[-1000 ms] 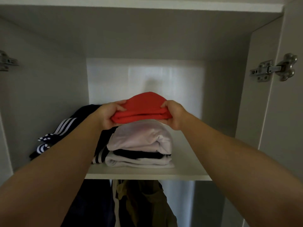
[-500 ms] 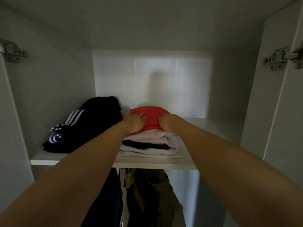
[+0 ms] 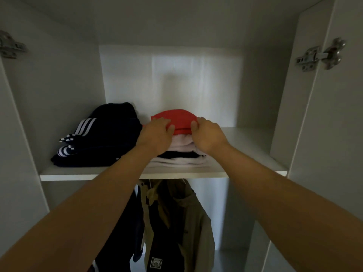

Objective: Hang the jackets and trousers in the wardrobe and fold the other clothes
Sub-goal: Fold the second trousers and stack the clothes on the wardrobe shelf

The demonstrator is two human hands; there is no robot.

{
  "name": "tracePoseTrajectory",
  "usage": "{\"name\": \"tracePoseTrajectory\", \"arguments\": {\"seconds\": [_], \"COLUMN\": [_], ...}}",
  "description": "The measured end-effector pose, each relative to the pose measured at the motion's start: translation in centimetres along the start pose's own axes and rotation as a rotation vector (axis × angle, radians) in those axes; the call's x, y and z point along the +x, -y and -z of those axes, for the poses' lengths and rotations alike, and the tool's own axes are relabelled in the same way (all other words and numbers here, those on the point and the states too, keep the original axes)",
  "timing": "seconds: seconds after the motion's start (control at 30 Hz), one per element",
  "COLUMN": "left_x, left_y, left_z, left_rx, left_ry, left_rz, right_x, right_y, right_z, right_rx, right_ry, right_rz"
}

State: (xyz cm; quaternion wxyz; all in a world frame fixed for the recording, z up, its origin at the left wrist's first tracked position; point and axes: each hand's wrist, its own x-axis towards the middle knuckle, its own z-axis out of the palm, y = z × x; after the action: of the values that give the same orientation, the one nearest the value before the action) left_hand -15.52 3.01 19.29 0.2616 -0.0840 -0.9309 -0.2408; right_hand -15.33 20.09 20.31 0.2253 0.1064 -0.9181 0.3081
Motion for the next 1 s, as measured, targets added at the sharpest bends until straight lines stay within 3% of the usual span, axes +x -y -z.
{"name": "tracePoseTrajectory", "arguments": {"seconds": [0.13, 0.27, 0.47, 0.73, 1.0], "left_x": [-6.0, -12.9, -24.3, -35.5, -39.0], "left_y": [-2.3, -4.2, -6.9, -5.2, -2.3], "left_z": [1.1, 2.5, 4.6, 6.6, 6.3], "left_rx": [-0.073, -0.136, -0.067, 0.046, 0.029], "left_ry": [-0.106, -0.165, -0.250, -0.159, -0.093], "left_rz": [-0.057, -0.007, 0.085, 0.306, 0.414], "right_x": [-5.4, -11.5, -21.6, -29.9, -32.3], "right_y": [1.0, 1.9, 3.1, 4.8, 6.0], "right_z": [1.7, 3.8, 4.9, 3.5, 0.4], "right_rx": [0.052, 0.185, 0.220, 0.318, 0.320], "right_ry": [-0.050, -0.143, -0.093, 0.089, 0.084], "right_rz": [0.039, 0.055, 0.160, 0.139, 0.132]}}
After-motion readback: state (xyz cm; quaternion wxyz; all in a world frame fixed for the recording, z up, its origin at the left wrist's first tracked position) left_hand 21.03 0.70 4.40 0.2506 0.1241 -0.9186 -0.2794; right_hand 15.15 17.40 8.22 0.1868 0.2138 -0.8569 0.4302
